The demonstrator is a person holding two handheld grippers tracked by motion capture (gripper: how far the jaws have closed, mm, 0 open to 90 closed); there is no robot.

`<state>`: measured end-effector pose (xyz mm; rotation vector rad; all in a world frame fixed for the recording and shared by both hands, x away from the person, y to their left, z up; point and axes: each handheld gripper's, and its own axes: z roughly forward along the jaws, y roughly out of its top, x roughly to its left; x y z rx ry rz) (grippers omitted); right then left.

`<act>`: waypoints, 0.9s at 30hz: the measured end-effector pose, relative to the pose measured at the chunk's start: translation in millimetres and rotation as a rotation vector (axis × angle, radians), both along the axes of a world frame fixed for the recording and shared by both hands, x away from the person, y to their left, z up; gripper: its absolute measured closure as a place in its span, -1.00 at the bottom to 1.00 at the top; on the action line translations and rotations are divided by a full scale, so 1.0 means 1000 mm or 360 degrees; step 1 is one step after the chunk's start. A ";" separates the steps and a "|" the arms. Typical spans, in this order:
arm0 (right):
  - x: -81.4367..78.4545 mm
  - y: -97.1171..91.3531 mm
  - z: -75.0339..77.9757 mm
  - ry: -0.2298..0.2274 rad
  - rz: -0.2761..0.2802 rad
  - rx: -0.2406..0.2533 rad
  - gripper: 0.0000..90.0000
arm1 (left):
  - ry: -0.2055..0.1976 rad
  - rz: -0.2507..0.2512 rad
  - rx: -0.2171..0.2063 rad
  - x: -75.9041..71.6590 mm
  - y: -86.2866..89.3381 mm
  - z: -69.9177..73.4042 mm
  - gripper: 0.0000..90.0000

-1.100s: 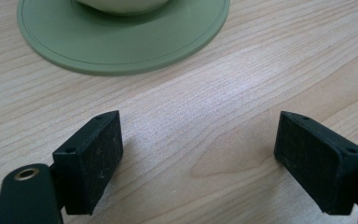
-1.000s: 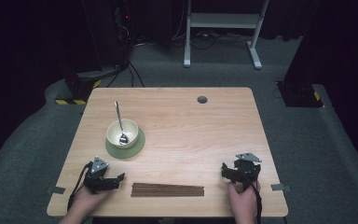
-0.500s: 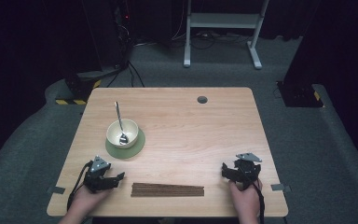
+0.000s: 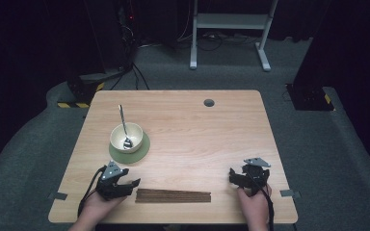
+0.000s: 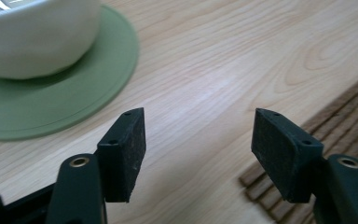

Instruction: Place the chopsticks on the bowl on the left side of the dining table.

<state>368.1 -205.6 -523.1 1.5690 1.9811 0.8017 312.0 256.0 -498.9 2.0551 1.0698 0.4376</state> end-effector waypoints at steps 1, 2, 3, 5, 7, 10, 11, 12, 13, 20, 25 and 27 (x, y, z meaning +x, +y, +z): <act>0.000 0.000 0.000 0.0000 0.0000 0.0000 -0.79 | 0.0003 -0.0017 0.0001 -0.001 -0.002 0.000 -0.19; 0.000 0.000 0.000 0.0000 0.0000 0.0000 -0.79 | 0.0001 -0.0032 0.0001 -0.001 -0.005 0.000 -0.17; 0.000 0.000 0.000 -0.0001 0.0001 -0.0002 -0.79 | 0.0004 -0.0066 -0.0004 -0.002 -0.008 0.000 -0.15; 0.000 0.000 0.000 -0.0001 0.0000 -0.0002 -0.79 | 0.0015 -0.0094 -0.0010 -0.003 -0.011 -0.001 -0.13; 0.000 0.000 0.000 -0.0001 -0.0001 -0.0001 -0.79 | 0.0029 -0.0120 -0.0010 -0.003 -0.013 -0.002 -0.10; 0.000 0.000 0.000 -0.0001 -0.0001 -0.0001 -0.79 | 0.0053 -0.0141 -0.0027 -0.003 -0.015 -0.003 -0.03; 0.000 0.000 0.000 -0.0001 -0.0001 -0.0001 -0.79 | 0.0077 -0.0159 -0.0039 -0.002 -0.015 -0.004 -0.03; 0.000 0.000 0.000 -0.0001 -0.0001 -0.0001 -0.79 | 0.0098 -0.0171 -0.0049 -0.002 -0.015 -0.006 0.02; 0.000 0.000 0.000 -0.0001 -0.0001 -0.0001 -0.79 | 0.0098 -0.0171 -0.0049 -0.002 -0.015 -0.006 0.04; 0.000 0.000 0.000 -0.0001 -0.0001 -0.0001 -0.79 | 0.0120 -0.0198 -0.0050 -0.003 -0.017 -0.008 0.05; 0.000 0.000 0.000 -0.0001 -0.0001 -0.0001 -0.79 | 0.0134 -0.0198 -0.0021 -0.001 -0.017 -0.010 0.07; 0.000 0.000 0.000 -0.0001 -0.0001 -0.0001 -0.79 | 0.0142 -0.0186 -0.0023 -0.001 -0.017 -0.011 0.09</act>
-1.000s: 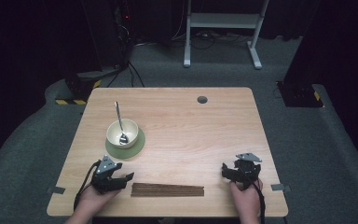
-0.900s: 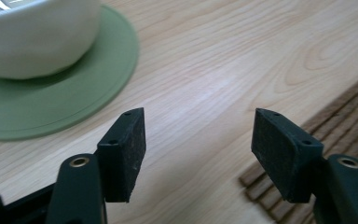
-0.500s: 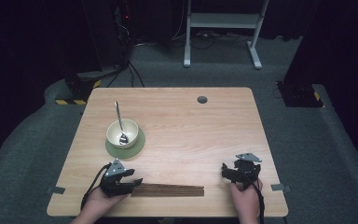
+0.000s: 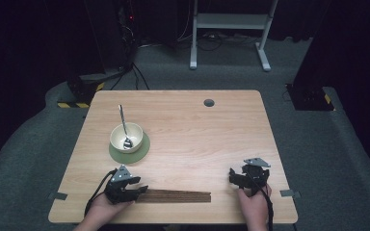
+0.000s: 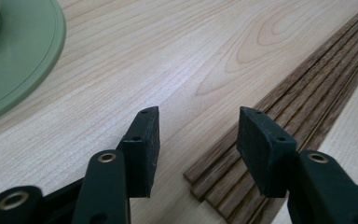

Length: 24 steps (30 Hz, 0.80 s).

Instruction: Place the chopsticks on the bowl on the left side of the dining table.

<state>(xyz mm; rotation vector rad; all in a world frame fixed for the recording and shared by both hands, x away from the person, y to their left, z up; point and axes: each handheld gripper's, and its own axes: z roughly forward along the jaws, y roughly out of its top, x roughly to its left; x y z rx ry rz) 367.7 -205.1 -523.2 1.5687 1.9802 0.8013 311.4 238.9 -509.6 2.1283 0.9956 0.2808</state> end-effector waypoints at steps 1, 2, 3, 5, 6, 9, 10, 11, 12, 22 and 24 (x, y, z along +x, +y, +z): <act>0.000 0.000 0.000 0.0000 0.0000 0.0000 -0.79 | 0.0005 0.0002 0.0012 0.001 0.000 -0.001 0.10; 0.000 0.000 0.000 0.0000 0.0000 0.0000 -0.79 | 0.0005 0.0002 0.0012 0.001 0.000 -0.001 0.10; 0.000 0.000 0.000 0.0000 0.0000 0.0000 -0.79 | 0.0010 0.0005 0.0012 0.001 0.000 -0.002 0.10; 0.000 0.000 0.000 0.0000 0.0000 0.0000 -0.79 | 0.0012 0.0002 0.0024 0.002 0.000 -0.003 0.12; 0.000 0.000 0.000 0.0000 0.0000 0.0000 -0.79 | 0.0014 0.0004 0.0025 0.002 0.000 -0.003 0.13; 0.000 0.000 0.000 0.0000 0.0000 0.0000 -0.79 | 0.0012 0.0004 0.0029 0.003 -0.001 -0.004 0.15; 0.000 0.000 0.000 0.0000 0.0000 0.0001 -0.79 | -0.0005 0.0014 0.0046 0.003 -0.001 -0.003 0.15; 0.000 0.000 0.000 0.0000 0.0000 0.0001 -0.79 | -0.0005 0.0014 0.0046 0.003 -0.001 -0.003 0.15; 0.000 0.000 0.000 0.0000 0.0000 0.0000 -0.79 | -0.0019 0.0019 0.0061 0.003 -0.001 -0.004 0.15; 0.000 0.000 0.000 0.0000 0.0000 0.0000 -0.79 | -0.0056 0.0002 0.0079 0.006 -0.005 -0.004 0.18; 0.000 0.000 0.000 0.0000 0.0000 0.0001 -0.79 | -0.0054 -0.0016 0.0086 0.008 -0.008 -0.006 0.18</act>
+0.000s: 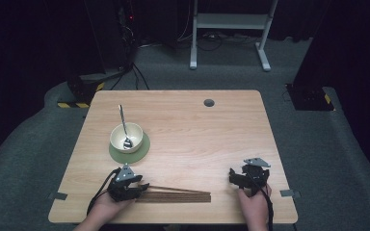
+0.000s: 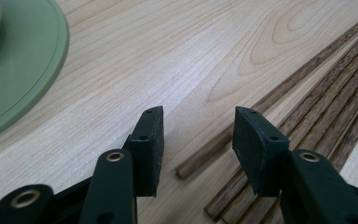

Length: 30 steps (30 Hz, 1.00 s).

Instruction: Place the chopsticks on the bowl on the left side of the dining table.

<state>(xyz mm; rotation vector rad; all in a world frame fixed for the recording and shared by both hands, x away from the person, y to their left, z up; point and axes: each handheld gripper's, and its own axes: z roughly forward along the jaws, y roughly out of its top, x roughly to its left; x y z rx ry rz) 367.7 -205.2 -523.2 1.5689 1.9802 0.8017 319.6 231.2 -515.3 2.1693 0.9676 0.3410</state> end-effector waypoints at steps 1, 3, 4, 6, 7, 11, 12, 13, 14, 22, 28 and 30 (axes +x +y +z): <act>0.000 0.000 0.000 0.0000 0.0000 0.0000 -0.79 | 0.0000 0.0000 0.0000 0.000 0.000 0.000 0.20; 0.000 0.000 0.000 0.0000 0.0000 0.0000 -0.79 | -0.0013 -0.0017 -0.0002 0.002 -0.001 -0.001 0.23; 0.000 0.000 0.000 -0.0001 0.0007 0.0000 -0.79 | -0.0018 -0.0031 -0.0012 0.002 -0.001 -0.002 0.34; 0.000 0.000 0.000 -0.0002 0.0007 0.0000 -0.79 | -0.0019 -0.0047 -0.0006 0.002 0.000 -0.002 0.44; 0.000 0.000 0.000 -0.0002 0.0007 0.0000 -0.79 | -0.0019 -0.0047 -0.0006 0.002 0.000 -0.002 0.49; 0.000 0.000 0.000 -0.0002 0.0010 0.0000 -0.79 | -0.0019 -0.0056 -0.0013 0.001 0.000 -0.002 0.59; 0.000 0.000 0.000 -0.0002 0.0011 0.0000 -0.79 | -0.0016 -0.0055 -0.0015 0.001 0.001 -0.002 0.61; 0.000 0.000 0.000 -0.0002 0.0011 0.0000 -0.79 | -0.0019 -0.0060 -0.0011 0.001 0.001 -0.002 0.61; -0.001 0.000 0.000 -0.0002 0.0011 0.0001 -0.79 | -0.0020 -0.0062 -0.0011 0.001 0.002 -0.002 0.64; 0.000 0.000 0.000 -0.0002 0.0011 0.0001 -0.79 | -0.0022 -0.0068 -0.0013 0.000 0.006 -0.002 0.79; -0.001 0.000 0.000 -0.0002 0.0011 0.0001 -0.79 | -0.0074 -0.0070 -0.0007 0.002 0.004 -0.004 0.71; -0.001 0.000 0.000 -0.0002 0.0011 0.0001 -0.79 | -0.0086 -0.0077 -0.0008 0.003 0.004 -0.005 0.79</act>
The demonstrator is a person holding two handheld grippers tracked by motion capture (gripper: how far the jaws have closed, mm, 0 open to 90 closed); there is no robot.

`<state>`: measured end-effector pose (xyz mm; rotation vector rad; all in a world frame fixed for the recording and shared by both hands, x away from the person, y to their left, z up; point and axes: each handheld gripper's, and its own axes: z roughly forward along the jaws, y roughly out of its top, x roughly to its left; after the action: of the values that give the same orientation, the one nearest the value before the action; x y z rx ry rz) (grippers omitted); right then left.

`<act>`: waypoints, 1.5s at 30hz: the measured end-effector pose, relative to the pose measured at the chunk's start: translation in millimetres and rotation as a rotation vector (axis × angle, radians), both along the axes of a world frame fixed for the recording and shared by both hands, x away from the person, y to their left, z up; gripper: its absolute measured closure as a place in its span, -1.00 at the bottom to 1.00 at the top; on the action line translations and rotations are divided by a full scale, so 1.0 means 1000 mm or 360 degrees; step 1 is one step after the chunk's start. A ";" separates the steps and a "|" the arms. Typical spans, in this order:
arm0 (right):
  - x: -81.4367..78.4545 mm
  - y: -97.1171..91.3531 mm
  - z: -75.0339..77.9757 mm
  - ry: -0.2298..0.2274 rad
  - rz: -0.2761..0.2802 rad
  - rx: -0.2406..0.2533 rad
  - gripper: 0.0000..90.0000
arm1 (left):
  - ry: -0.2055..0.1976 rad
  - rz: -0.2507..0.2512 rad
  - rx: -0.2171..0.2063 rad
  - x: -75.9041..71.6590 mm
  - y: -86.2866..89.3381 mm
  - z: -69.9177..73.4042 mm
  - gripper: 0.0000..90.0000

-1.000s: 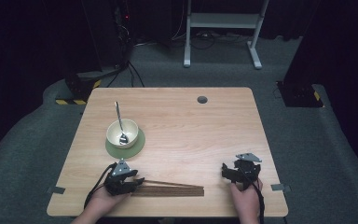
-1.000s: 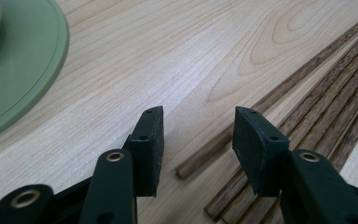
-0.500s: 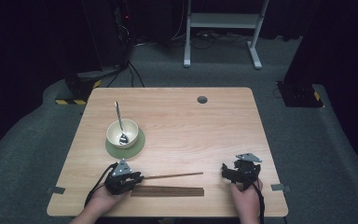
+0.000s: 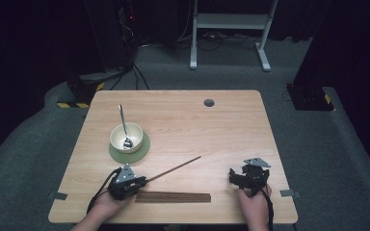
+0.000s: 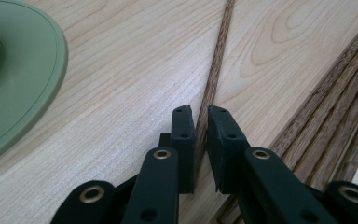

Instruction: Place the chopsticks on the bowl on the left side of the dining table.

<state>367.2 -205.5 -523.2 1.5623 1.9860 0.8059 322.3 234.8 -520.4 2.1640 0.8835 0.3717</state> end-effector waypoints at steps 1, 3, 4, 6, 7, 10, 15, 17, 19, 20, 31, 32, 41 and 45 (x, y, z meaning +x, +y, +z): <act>0.000 0.000 0.000 0.0000 0.0000 0.0000 -0.79 | 0.0000 0.0000 0.0000 0.000 0.000 0.000 0.79; 0.000 0.000 0.000 0.0000 0.0001 0.0000 -0.79 | 0.0002 -0.0001 -0.0004 0.000 0.000 0.000 0.82; 0.000 0.000 0.000 0.0000 0.0001 0.0000 -0.79 | 0.0003 -0.0012 -0.0002 0.000 0.000 0.000 0.84; 0.000 0.000 0.000 0.0000 0.0002 0.0000 -0.79 | -0.0005 -0.0017 0.0012 -0.001 -0.001 0.000 0.85; 0.000 0.000 0.000 0.0000 0.0002 0.0000 -0.79 | -0.0003 -0.0019 0.0013 -0.001 -0.001 0.000 0.85; 0.000 0.000 0.000 0.0000 0.0002 0.0000 -0.79 | 0.0000 -0.0018 0.0018 -0.002 -0.001 0.001 0.86; 0.000 0.000 0.000 0.0000 0.0002 0.0000 -0.79 | -0.0018 0.0005 -0.0024 -0.002 0.003 0.004 0.86; 0.000 0.000 0.000 0.0000 0.0002 0.0001 -0.79 | -0.0028 0.0021 -0.0056 -0.003 0.006 0.007 0.86; 0.000 0.000 0.000 0.0000 0.0002 0.0001 -0.79 | -0.0036 0.0026 -0.0068 -0.003 0.007 0.008 0.86; 0.000 0.000 0.000 0.0000 0.0002 0.0001 -0.79 | -0.0041 0.0034 -0.0082 -0.003 0.008 0.009 0.86; 0.000 0.000 0.000 0.0000 0.0006 0.0001 -0.79 | -0.0122 0.0023 -0.0199 -0.008 0.014 0.022 0.86; 0.000 0.000 0.000 0.0000 0.0006 0.0001 -0.79 | -0.0125 0.0025 -0.0208 -0.008 0.014 0.023 0.86; 0.000 0.000 0.000 0.0000 0.0006 0.0001 -0.79 | -0.0162 0.0029 -0.0287 -0.010 0.020 0.030 0.86; 0.000 0.000 0.000 -0.0001 0.0007 0.0000 -0.79 | -0.0179 0.0030 -0.0309 -0.011 0.021 0.033 0.86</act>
<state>367.0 -205.6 -523.2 1.5583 1.9896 0.8077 311.7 256.0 -487.7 1.9389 0.8417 0.3961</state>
